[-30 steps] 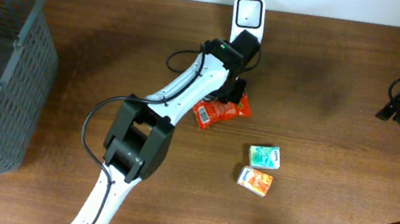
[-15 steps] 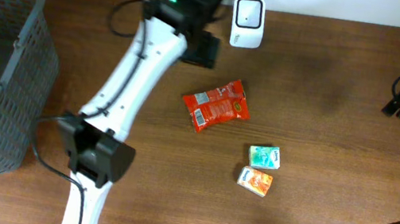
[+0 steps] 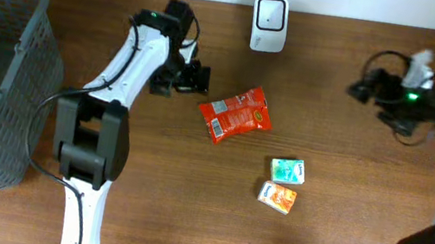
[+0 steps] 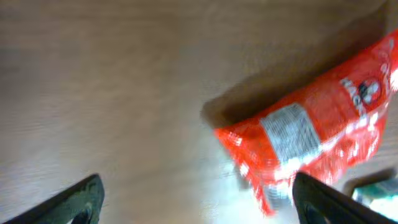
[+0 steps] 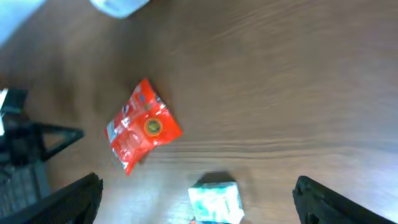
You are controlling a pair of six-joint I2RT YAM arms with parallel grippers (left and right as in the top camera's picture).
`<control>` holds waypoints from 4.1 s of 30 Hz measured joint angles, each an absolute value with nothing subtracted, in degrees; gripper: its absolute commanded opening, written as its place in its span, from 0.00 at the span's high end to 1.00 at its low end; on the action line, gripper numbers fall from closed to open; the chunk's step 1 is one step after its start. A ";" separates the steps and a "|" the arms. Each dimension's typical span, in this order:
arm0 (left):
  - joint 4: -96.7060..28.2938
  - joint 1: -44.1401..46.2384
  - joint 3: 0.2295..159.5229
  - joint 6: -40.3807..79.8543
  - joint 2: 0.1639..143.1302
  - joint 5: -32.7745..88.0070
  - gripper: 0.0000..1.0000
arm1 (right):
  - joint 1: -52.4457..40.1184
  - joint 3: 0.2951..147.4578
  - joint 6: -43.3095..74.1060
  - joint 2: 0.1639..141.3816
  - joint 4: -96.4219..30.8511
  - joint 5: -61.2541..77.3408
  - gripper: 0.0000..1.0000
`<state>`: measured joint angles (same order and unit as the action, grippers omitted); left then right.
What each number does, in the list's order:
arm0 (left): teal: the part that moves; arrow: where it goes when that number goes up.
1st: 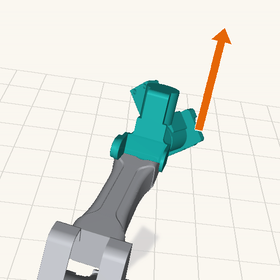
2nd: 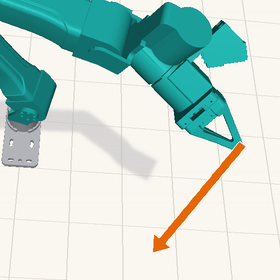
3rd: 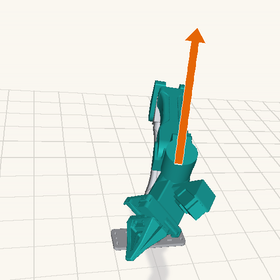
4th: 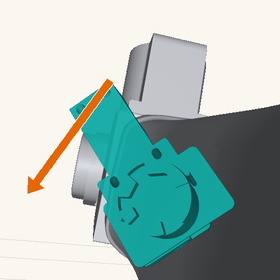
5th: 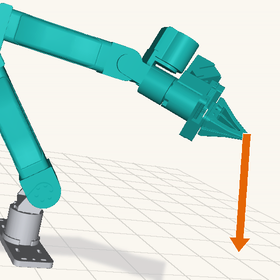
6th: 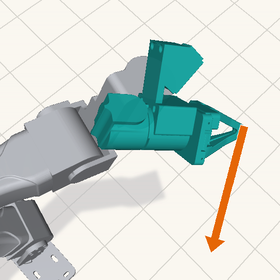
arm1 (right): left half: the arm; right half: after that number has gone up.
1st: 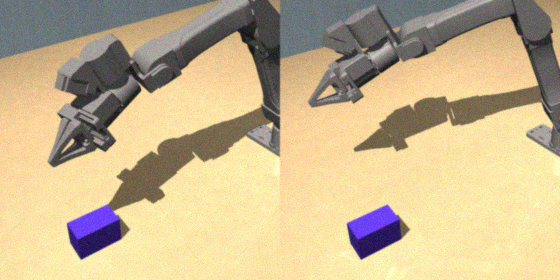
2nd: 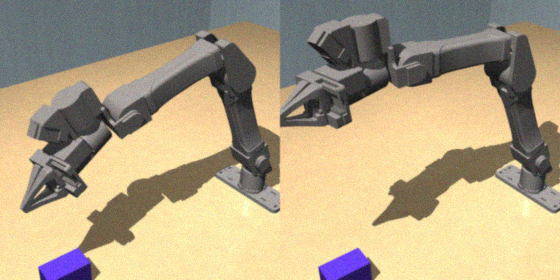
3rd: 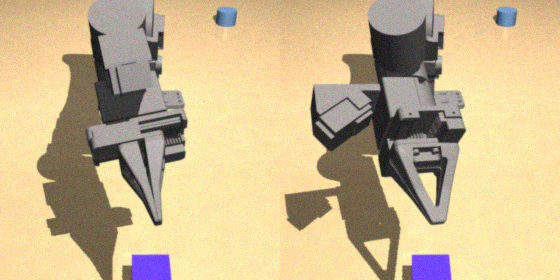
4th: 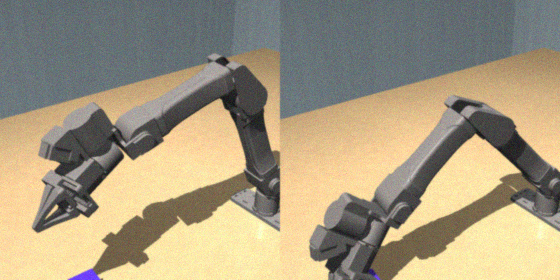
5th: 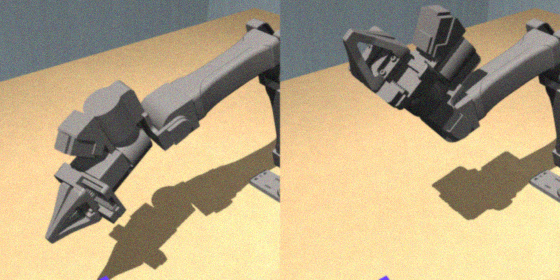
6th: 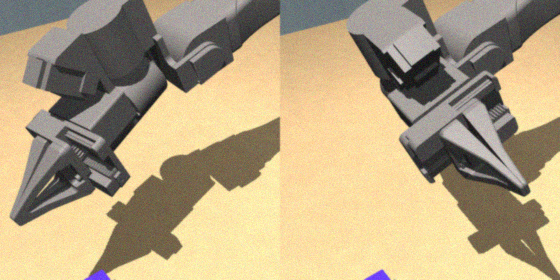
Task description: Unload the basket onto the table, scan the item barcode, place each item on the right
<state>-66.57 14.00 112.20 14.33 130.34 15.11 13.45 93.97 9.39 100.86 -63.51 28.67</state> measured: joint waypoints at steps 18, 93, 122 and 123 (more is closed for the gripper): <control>-38.79 17.30 92.99 19.92 129.49 37.56 0.48 | 5.56 93.41 8.78 103.88 -61.12 26.87 0.01; -51.96 17.50 97.38 20.08 122.50 17.98 0.01 | -6.81 112.99 5.74 116.64 -75.35 8.01 0.06; -34.52 28.84 97.34 26.89 132.14 26.59 0.90 | -0.16 82.08 -7.73 123.04 -41.91 45.39 0.33; -34.79 28.93 97.34 26.94 132.14 26.57 0.90 | -0.73 82.06 -7.51 123.04 -41.54 44.71 0.43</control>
<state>-34.79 28.93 97.34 26.94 132.14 26.57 -0.73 82.06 -7.51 123.04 -41.54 44.71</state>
